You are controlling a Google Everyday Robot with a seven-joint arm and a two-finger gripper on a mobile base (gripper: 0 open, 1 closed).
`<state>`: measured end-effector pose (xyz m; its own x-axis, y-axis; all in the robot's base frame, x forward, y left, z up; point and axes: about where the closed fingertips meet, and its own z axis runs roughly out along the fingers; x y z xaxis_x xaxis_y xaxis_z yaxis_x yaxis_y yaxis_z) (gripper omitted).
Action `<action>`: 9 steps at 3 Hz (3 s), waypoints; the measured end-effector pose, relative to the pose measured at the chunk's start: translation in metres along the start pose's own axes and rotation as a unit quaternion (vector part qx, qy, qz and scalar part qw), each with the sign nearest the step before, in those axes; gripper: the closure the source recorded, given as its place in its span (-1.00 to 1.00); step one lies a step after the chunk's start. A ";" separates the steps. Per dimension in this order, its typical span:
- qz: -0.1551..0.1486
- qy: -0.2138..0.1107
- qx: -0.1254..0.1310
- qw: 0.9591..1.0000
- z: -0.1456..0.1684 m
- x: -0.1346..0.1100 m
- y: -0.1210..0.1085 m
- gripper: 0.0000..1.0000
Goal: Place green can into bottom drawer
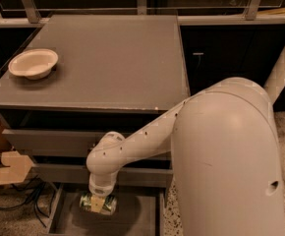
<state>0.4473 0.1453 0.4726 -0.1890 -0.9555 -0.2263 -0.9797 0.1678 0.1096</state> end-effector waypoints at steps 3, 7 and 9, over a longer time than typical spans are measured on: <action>0.061 0.052 -0.024 0.996 0.067 -0.003 0.025 1.00; 0.088 0.000 -0.078 0.993 0.118 0.011 0.023 1.00; 0.086 -0.099 -0.060 0.990 0.112 -0.003 0.010 1.00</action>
Offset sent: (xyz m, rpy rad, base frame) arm -0.0410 0.0272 -0.0853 -0.1328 0.1246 -0.1617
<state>0.4309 0.1766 0.3662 -0.3739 -0.8470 -0.3779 -0.9190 0.2834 0.2741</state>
